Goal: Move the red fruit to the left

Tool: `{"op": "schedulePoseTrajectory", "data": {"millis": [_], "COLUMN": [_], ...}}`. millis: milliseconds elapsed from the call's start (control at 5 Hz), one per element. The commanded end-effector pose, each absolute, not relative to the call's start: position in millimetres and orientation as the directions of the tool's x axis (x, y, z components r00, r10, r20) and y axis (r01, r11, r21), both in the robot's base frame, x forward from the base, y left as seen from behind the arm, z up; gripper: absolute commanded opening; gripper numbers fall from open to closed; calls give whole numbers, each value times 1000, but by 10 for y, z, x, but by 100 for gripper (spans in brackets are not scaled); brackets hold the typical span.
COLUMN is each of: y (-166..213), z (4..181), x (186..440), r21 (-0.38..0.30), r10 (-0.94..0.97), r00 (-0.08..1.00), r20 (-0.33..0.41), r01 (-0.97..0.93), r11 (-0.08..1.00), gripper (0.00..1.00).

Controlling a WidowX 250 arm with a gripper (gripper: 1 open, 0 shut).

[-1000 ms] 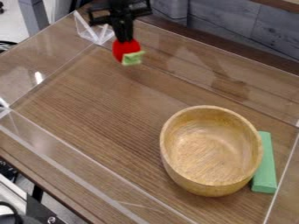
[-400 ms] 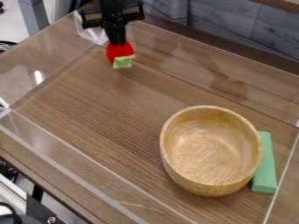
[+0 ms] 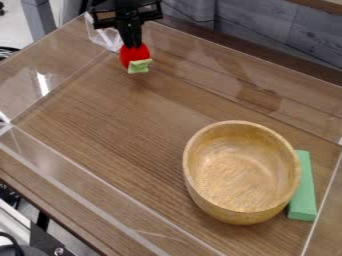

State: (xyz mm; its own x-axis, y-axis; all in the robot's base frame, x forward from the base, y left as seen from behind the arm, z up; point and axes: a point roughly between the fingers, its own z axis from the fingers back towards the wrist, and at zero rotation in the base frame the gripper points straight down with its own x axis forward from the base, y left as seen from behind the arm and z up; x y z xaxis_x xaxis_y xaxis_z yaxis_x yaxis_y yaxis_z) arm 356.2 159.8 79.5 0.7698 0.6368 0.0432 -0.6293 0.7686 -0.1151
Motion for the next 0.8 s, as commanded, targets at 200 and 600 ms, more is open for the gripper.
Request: {"op": "schedulePoseTrajectory", "data": {"millis": [200,600], "y": [1756,1972], "z": [1022,734], "x": [3583,3492], "r21": [-112,-107], "r10": [630,615], "r00": [769,783], "r20": [110,96], "r01": [-620,-606], "r11": [776,788], "gripper": [0,0]}}
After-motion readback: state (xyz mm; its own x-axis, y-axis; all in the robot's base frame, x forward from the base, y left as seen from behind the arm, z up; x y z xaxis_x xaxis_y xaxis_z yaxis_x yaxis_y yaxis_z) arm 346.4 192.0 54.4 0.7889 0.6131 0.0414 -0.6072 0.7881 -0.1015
